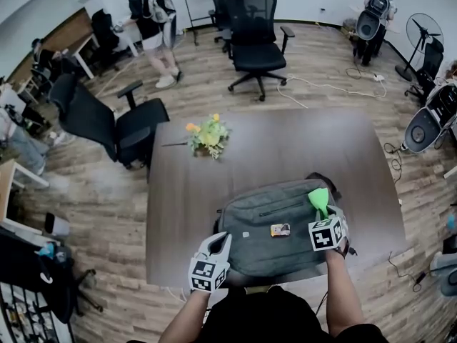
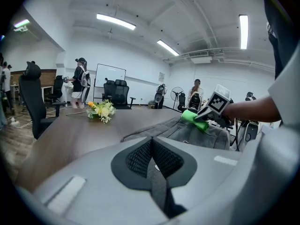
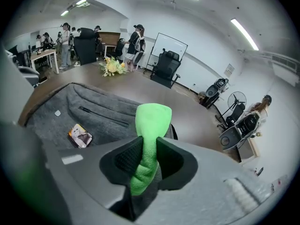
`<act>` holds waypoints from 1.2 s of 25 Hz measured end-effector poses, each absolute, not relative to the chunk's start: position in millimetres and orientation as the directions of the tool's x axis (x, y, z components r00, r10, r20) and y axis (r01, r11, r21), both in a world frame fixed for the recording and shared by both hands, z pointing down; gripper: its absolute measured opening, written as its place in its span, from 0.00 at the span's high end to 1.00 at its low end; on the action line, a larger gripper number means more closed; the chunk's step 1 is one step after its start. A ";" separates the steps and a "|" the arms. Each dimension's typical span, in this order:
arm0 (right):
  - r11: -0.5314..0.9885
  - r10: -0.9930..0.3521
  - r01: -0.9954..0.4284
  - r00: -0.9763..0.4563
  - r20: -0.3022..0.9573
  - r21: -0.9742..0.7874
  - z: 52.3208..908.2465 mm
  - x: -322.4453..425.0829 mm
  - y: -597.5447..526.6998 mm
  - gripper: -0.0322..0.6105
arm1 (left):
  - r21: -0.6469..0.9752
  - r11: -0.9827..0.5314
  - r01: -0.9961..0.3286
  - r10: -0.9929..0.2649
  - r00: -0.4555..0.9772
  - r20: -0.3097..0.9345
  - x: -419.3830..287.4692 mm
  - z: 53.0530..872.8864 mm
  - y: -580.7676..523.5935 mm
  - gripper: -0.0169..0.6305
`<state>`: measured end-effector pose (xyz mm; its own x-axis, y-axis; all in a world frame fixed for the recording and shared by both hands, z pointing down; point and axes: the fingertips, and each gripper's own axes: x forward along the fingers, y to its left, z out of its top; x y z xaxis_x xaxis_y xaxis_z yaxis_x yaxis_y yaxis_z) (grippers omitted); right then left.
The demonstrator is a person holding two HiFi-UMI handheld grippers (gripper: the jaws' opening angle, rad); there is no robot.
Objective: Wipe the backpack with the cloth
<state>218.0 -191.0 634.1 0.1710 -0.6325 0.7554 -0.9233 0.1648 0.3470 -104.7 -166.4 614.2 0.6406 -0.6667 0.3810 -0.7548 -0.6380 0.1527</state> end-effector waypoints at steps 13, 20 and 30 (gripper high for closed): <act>0.295 -0.682 -0.945 -0.104 0.723 0.143 628.0 105.8 -186.4 0.81 | 0.151 -0.627 -0.764 -0.670 0.628 0.396 -116.7 614.1 -155.4 0.95; 0.471 -0.594 -0.882 -0.325 0.736 -0.010 646.6 7.4 -162.4 0.81 | 0.144 -0.599 -0.788 -0.687 0.598 0.412 -134.8 615.2 -147.5 0.95; 0.548 -0.412 -0.804 -0.500 0.762 -0.231 674.1 -78.1 -125.0 0.81 | 0.140 -0.563 -0.815 -0.699 0.560 0.445 -155.6 624.6 -136.9 0.95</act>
<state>-78.1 -125.0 674.1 -0.4997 -0.4118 0.7621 -0.8038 0.5483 -0.2308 -155.6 -136.9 624.6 0.5596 -0.6990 0.4452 -0.8146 -0.5629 0.1400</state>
